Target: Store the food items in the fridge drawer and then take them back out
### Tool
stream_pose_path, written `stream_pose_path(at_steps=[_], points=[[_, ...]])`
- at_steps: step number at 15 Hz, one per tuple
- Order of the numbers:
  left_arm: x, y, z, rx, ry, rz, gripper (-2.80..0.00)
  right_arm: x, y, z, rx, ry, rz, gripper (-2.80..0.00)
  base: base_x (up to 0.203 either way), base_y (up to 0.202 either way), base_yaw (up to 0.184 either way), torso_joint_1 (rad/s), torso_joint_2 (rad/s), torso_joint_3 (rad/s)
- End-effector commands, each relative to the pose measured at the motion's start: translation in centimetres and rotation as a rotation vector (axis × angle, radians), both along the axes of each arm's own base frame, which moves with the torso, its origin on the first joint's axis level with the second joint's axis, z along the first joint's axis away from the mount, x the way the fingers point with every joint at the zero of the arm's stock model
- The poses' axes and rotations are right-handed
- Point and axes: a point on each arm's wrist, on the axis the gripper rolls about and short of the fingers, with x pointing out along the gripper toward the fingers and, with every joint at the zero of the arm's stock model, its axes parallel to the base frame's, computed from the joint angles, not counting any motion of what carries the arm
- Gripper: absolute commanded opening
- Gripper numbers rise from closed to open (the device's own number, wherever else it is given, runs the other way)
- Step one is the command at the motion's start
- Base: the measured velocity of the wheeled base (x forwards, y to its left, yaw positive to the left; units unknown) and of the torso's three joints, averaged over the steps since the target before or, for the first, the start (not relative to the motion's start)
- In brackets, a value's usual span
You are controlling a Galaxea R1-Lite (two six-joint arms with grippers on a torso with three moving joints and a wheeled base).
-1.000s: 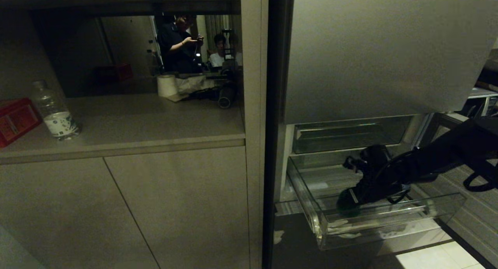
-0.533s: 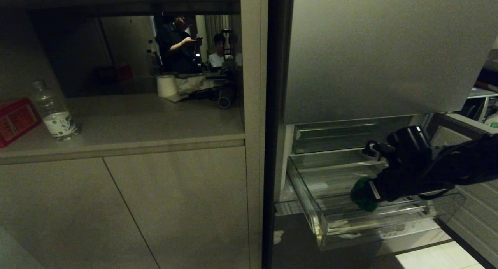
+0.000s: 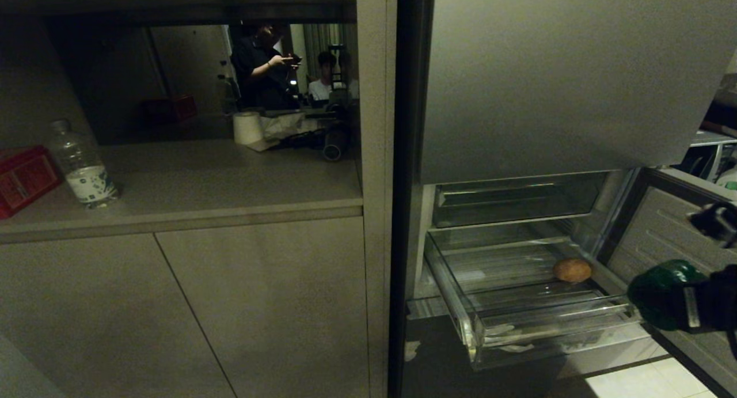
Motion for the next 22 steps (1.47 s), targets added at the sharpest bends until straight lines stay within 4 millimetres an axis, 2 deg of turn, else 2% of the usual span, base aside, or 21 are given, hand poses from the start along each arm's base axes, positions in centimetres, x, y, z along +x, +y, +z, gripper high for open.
stream_pose_path(at_steps=[1, 8, 14, 18, 22], points=[[0.0, 0.0, 0.0, 0.000, 0.002, 0.000, -2.80, -4.1, -2.1, 0.7, -0.033, -0.104, -0.173, -2.80, 0.000, 0.000, 0.000, 0.000, 0.00, 0.000], [0.0, 0.0, 0.0, 0.000, 0.002, 0.000, -2.80, -10.1, -8.9, 0.7, -0.091, -0.134, -0.866, -2.80, 0.000, 0.000, 0.000, 0.000, 0.00, 0.000], [0.0, 0.0, 0.0, 0.000, 0.002, 0.000, -2.80, -16.1, -13.7, 1.9, -0.145, -0.218, -1.330, -2.80, 0.000, 0.000, 0.000, 0.000, 0.00, 0.000], [0.0, 0.0, 0.0, 0.000, 0.001, 0.000, -2.80, -21.0, -18.6, 1.9, -0.078, -0.229, -1.506, -2.80, 0.000, 0.000, 0.000, 0.000, 0.00, 0.000], [0.0, 0.0, 0.0, 0.000, 0.001, 0.000, -2.80, -25.4, -25.0, 0.0, 0.000, -0.236, -1.614, -2.80, 0.000, 0.000, 0.000, 0.000, 0.00, 0.000]])
